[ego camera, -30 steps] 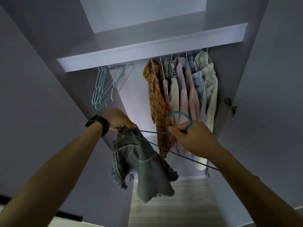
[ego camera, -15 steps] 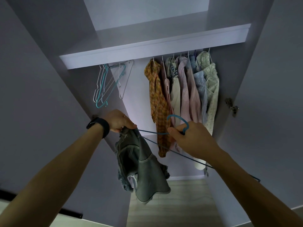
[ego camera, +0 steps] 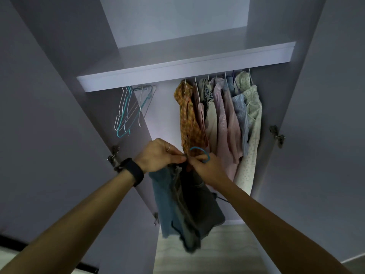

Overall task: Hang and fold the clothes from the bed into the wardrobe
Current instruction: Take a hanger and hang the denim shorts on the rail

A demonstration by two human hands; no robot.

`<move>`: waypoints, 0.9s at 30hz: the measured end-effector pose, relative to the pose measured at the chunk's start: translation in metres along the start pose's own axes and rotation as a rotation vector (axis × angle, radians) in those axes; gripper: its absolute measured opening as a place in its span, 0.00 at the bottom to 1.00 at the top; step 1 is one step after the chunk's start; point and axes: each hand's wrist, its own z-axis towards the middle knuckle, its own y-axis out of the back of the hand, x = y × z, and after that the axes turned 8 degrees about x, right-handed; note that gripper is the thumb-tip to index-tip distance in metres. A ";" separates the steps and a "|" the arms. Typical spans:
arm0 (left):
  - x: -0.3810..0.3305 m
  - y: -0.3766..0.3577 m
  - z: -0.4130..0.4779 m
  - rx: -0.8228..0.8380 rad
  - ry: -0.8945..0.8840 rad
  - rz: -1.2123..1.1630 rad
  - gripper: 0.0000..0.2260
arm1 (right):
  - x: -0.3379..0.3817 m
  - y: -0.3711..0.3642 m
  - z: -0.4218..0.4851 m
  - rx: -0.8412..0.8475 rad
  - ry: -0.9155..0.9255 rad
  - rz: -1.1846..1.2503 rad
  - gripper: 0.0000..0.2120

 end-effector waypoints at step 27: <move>-0.020 0.029 0.020 -0.244 -0.237 0.734 0.09 | -0.082 0.033 0.005 0.018 0.096 -0.466 0.17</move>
